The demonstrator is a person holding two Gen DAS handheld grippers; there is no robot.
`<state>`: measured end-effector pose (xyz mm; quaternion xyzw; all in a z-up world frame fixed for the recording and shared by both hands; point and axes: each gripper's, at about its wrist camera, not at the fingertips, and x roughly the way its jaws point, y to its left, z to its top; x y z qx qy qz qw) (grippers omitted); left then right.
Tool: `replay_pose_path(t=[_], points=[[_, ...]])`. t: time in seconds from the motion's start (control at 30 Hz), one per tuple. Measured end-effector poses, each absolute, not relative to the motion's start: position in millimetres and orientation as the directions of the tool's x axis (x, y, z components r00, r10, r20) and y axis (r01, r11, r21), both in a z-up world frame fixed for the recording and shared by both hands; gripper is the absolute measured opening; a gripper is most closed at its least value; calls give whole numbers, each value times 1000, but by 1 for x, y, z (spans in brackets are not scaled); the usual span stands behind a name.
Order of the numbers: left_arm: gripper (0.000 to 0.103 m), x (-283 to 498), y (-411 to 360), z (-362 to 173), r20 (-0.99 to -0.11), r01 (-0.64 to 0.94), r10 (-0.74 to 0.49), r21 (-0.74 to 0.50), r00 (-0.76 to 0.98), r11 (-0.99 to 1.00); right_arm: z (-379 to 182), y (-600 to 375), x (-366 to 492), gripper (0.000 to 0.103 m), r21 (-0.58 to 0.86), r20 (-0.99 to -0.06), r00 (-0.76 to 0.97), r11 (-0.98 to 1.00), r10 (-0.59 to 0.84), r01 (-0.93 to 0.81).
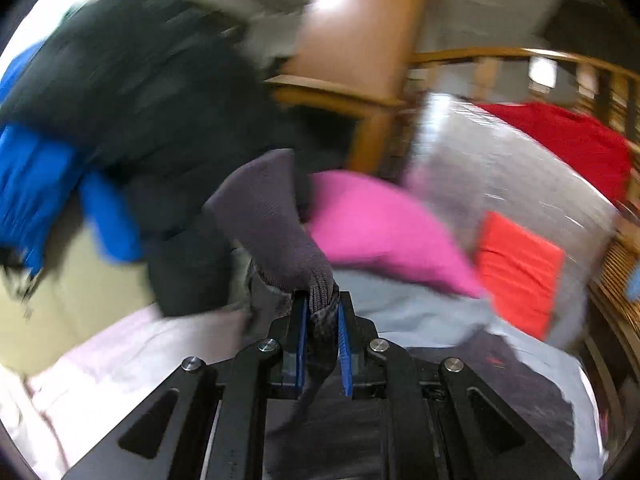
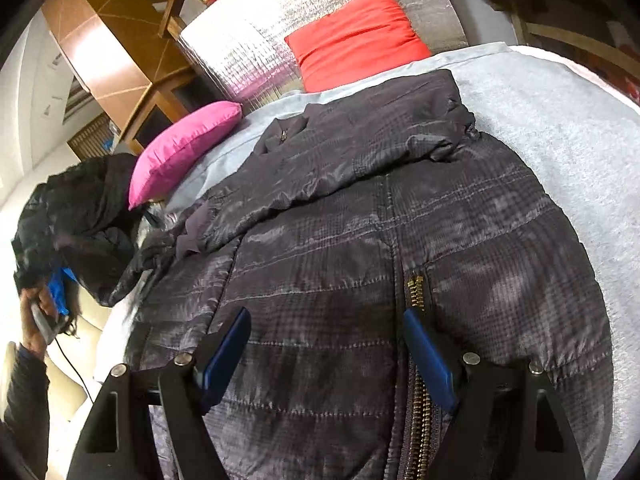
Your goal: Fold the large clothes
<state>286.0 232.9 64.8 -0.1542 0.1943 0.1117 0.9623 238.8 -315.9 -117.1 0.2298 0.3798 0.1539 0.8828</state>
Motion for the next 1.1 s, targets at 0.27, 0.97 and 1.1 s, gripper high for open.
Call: replay_pose_path(t=[0.27, 0.97, 1.1], points=[[14, 324, 28, 98, -380, 97, -136, -121, 915, 988, -116, -327, 235, 81, 596, -543, 679, 797, 494, -103], [82, 260, 80, -60, -634, -115, -99, -288, 767, 951, -86, -365, 283, 82, 864, -342, 677, 502, 651, -47], [82, 253, 110, -101, -678, -215, -102, -367, 728, 905, -82, -350, 348, 82, 910, -321, 638, 414, 700, 4]])
